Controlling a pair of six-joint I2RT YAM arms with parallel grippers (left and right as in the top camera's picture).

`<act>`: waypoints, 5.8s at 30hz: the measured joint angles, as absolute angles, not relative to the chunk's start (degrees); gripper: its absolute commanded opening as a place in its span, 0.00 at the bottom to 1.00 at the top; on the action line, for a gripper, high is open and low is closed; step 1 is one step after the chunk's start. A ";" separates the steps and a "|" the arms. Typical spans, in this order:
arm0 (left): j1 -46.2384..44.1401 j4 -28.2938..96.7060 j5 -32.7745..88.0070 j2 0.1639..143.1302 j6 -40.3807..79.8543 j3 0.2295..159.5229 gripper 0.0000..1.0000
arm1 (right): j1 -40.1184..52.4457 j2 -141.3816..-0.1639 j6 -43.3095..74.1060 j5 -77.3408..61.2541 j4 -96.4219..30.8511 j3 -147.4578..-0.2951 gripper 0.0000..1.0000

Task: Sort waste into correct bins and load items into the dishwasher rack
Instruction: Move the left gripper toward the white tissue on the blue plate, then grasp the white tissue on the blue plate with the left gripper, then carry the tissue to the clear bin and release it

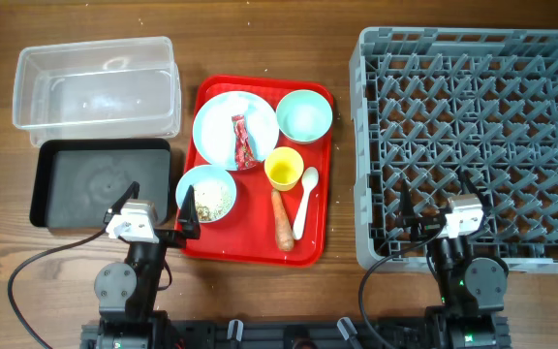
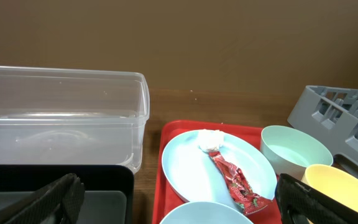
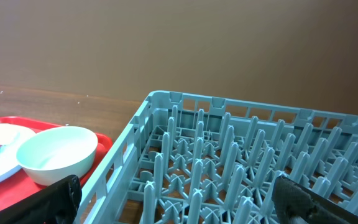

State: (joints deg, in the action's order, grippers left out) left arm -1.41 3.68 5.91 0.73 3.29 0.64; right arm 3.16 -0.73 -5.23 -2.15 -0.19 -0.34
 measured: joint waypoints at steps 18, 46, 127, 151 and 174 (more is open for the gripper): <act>-1.41 3.68 5.91 0.73 3.29 0.64 1.00 | 3.16 -0.73 -5.23 -2.15 -0.19 -0.34 1.00; -1.41 3.51 5.91 0.73 4.40 0.64 1.00 | 3.16 -0.73 0.40 -2.37 -0.19 -0.36 1.00; -13.56 6.76 8.40 114.50 9.78 69.01 0.47 | 3.16 -53.04 0.80 -2.79 -40.71 -51.48 1.00; -11.84 9.43 6.02 104.62 9.76 69.01 0.05 | 3.16 -53.04 0.80 -2.79 -40.71 -51.48 1.00; 3.01 16.32 0.84 95.11 9.76 69.49 0.56 | 3.16 -53.04 0.80 -2.79 -41.19 -51.48 1.00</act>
State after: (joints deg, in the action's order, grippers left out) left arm 3.01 16.32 0.84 95.11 9.76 69.49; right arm 3.16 -53.04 0.80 -2.79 -41.19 -51.48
